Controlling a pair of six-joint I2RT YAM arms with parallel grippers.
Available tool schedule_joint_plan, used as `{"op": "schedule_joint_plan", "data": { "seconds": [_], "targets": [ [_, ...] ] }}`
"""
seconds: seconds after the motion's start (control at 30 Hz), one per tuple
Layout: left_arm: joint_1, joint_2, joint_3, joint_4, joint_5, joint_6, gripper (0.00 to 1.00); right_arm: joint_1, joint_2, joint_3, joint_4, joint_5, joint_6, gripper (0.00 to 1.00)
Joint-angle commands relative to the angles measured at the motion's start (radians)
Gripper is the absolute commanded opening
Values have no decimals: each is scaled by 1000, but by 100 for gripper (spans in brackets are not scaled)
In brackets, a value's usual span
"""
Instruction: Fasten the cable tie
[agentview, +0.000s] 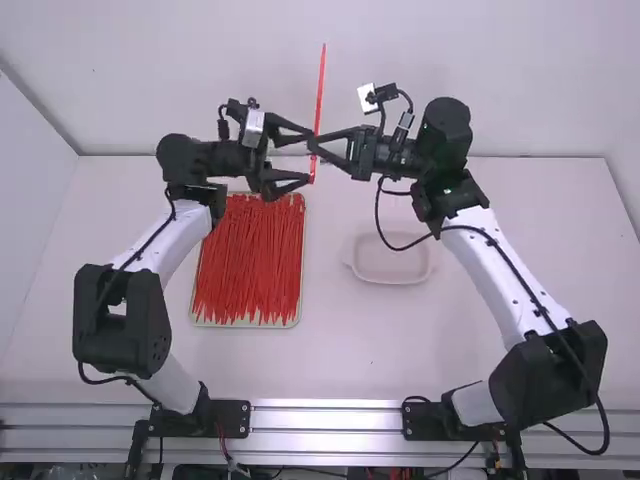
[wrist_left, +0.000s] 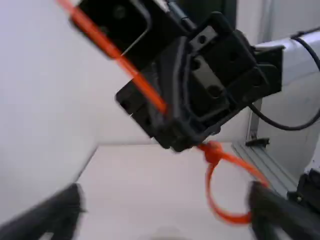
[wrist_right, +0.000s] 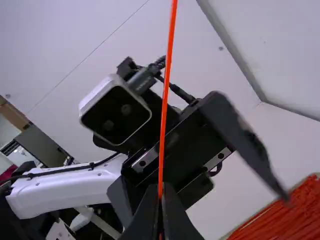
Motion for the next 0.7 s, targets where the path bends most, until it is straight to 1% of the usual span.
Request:
{"op": "schedule_joint_plan", "data": {
  "seconds": [0.0,0.1,0.17,0.2,0.23,0.3,0.33,0.37,0.43,0.47,0.57,0.6,0.67],
  "targets": [
    [17,-20,22,-53,-56,30,99,-47,-5,-19,1,7,-15,0],
    [19,-20,26,-142,-50,71,99,-74,-5,-43,5,7,-14,0],
    [14,-20,34,-245,-55,104,99,-98,-5,-68,4,6,-27,0],
    [14,-20,40,-327,-55,145,99,-113,-5,-87,3,3,-40,0],
    [14,-20,42,-356,-56,159,99,-117,-5,-94,4,4,-45,0],
    [14,-20,50,-480,-56,222,99,-136,-5,-126,4,4,-56,0],
    [14,-20,51,-541,-68,245,99,-145,-5,-143,2,3,-71,0],
    [14,-20,52,-567,-77,246,99,-149,-5,-150,2,4,-76,0],
    [15,-20,51,-701,-148,249,99,-163,-5,-187,5,3,-95,0],
    [16,-20,51,-711,-153,254,99,-163,-5,-190,5,3,-97,0],
    [17,-20,51,-904,-161,406,99,-187,-5,-246,2,4,-130,0],
    [17,-20,51,-922,-162,418,99,-189,-5,-252,5,4,-132,0],
    [17,-20,51,-1071,-199,504,99,-204,-5,-295,6,8,-154,0]
  ]
}}
